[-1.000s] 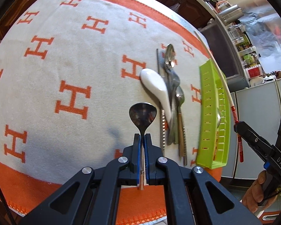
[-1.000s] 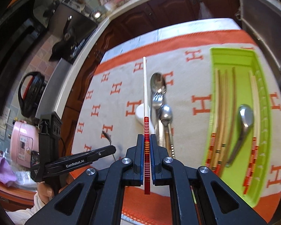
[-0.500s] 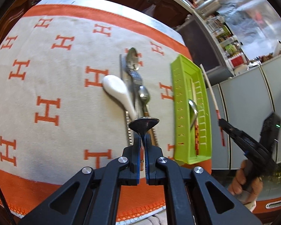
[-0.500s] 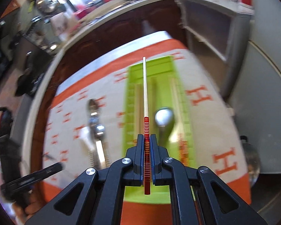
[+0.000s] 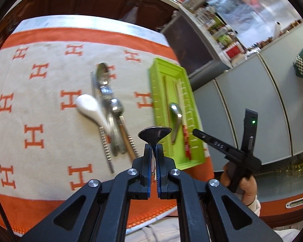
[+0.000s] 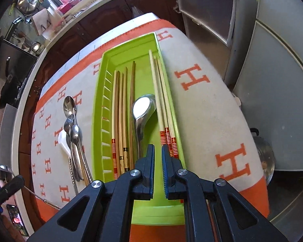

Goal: Organize utensils
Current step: 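Carry the chopstick into the tray and open the right tool while the left carries the spoon, then lower the small spoon into the green tray and open the left tool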

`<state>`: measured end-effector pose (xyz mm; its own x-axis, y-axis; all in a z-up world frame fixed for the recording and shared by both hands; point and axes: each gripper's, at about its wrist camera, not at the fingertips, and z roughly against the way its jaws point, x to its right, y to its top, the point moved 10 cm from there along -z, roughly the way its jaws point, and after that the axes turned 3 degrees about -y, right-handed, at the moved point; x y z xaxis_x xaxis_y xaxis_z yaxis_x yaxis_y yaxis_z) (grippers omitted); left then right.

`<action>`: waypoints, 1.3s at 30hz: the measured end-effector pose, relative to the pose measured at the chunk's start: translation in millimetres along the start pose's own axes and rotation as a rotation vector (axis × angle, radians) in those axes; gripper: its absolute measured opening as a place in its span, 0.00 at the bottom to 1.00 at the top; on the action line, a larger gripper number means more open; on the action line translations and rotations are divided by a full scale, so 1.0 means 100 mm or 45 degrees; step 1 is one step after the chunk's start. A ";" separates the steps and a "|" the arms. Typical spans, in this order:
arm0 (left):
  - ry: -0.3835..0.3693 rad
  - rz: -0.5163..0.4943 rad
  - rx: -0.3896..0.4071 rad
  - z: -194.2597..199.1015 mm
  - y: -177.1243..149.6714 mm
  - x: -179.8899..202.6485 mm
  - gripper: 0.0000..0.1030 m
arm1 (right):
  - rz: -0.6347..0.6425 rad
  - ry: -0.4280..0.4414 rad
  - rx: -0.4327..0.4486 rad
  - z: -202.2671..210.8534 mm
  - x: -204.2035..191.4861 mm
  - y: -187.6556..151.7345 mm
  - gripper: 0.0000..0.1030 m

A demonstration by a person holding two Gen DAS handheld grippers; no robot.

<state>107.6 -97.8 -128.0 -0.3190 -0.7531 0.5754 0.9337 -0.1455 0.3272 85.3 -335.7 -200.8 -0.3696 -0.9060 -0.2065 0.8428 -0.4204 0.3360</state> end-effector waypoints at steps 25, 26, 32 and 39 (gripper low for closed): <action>0.143 -0.228 -0.230 -1.29 0.27 0.65 0.03 | -0.165 -0.078 0.155 0.50 0.72 -0.10 0.15; 0.153 -0.230 -0.226 -1.29 0.28 0.64 0.03 | -0.168 -0.080 0.154 0.49 0.74 -0.10 0.15; 0.184 -0.217 -0.192 -1.25 0.34 0.60 0.16 | -0.167 -0.074 0.145 0.46 0.74 -0.11 0.15; 0.195 -0.201 -0.171 -1.18 0.33 0.57 0.26 | -0.161 -0.083 0.157 0.47 0.70 -0.10 0.15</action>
<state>139.7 -221.3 -173.3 -0.4440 -0.8009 0.4017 0.8906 -0.3454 0.2957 33.1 -397.2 -175.8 -0.4974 -0.8452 -0.1955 0.7352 -0.5303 0.4221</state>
